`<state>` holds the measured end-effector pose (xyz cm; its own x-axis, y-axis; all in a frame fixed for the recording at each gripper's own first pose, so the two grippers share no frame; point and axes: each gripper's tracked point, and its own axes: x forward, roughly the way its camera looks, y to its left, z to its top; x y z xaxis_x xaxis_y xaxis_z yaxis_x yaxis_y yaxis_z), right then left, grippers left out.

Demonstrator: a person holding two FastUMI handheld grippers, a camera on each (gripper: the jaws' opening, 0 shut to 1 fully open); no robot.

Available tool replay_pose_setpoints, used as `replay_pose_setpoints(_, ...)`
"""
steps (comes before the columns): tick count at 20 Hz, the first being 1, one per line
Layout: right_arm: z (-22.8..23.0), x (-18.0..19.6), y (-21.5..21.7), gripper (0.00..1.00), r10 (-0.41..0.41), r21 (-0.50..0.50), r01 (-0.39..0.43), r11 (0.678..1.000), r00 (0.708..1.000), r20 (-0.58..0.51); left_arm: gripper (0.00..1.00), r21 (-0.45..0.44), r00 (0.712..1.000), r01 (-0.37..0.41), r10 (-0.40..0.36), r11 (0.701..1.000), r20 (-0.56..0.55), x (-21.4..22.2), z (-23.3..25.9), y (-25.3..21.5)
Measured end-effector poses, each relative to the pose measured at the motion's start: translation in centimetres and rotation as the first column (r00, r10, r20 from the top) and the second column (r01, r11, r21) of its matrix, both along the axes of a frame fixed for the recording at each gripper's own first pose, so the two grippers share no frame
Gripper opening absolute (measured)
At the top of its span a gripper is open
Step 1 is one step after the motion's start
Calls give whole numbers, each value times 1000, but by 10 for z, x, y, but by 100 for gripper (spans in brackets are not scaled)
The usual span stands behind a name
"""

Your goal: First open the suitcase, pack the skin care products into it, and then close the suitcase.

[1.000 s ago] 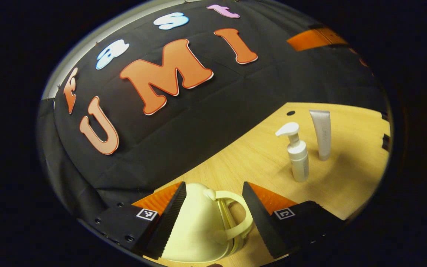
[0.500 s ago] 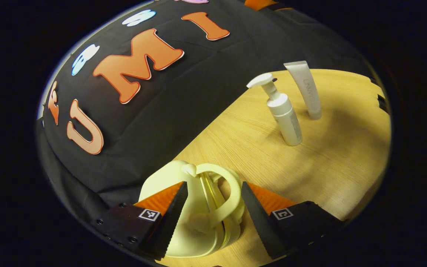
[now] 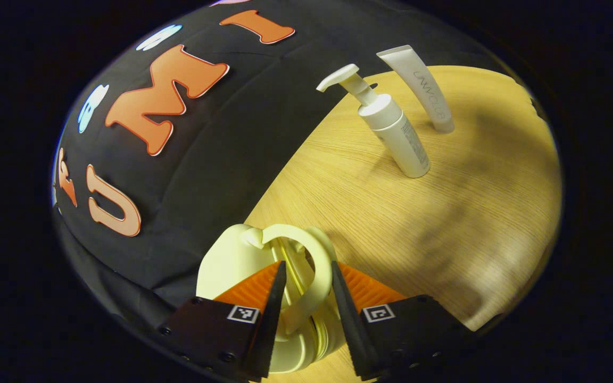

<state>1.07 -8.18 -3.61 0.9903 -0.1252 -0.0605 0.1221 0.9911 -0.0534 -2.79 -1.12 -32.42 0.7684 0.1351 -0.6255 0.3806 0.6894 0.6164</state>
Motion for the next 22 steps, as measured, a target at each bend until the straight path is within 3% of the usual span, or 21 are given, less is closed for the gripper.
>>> replay_pose_setpoints(1,-1,-1,-1,95,-3,2,3,1000,1000,-3,55,-9,1000,4,-4,1000,-16,-3,-5,-2)
replay_pose_setpoints(2,-2,-1,-3,95,-6,4,6,1000,1000,-3,48,-4,1000,3,-3,1000,-13,-8,-3,1)
replay_pose_setpoints(3,-2,-1,-4,95,-10,5,10,1000,1000,-5,26,-5,1000,8,-8,1000,-21,-4,-3,-6)
replay_pose_setpoints(4,-3,-2,-6,95,-15,6,15,1000,1000,-5,31,-4,1000,16,-16,1000,3,5,-4,-5)
replay_pose_setpoints(5,-4,-2,-7,95,-16,8,16,1000,1000,-7,25,-14,1000,12,-12,1000,4,-2,4,-9)
replay_pose_setpoints(6,-4,-3,-6,95,-17,10,17,1000,1000,-8,25,-29,1000,12,-12,999,23,-3,14,-14)
replay_pose_setpoints(7,-4,-3,-6,95,-17,12,17,1000,1000,-10,17,-45,1000,6,-5,999,19,1,11,-13)
replay_pose_setpoints(13,-4,-4,-2,96,-19,20,19,1000,1000,-4,16,-211,995,-102,96,972,-37,1,27,-9)
replay_pose_setpoints(14,-4,-3,0,96,-17,23,17,1000,1000,-4,16,-218,994,-107,105,970,-22,6,28,-8)
replay_pose_setpoints(15,-3,-2,1,95,-16,24,16,1000,1000,-2,8,-207,993,-117,111,971,-42,2,27,-6)
replay_pose_setpoints(18,-3,-4,2,95,-17,18,18,1000,1000,-2,8,-168,993,-119,113,979,-45,5,27,-7)
replay_pose_setpoints(22,-4,-5,-2,95,-27,13,27,1000,1000,-6,7,-208,991,-131,135,969,3,2,45,-7)
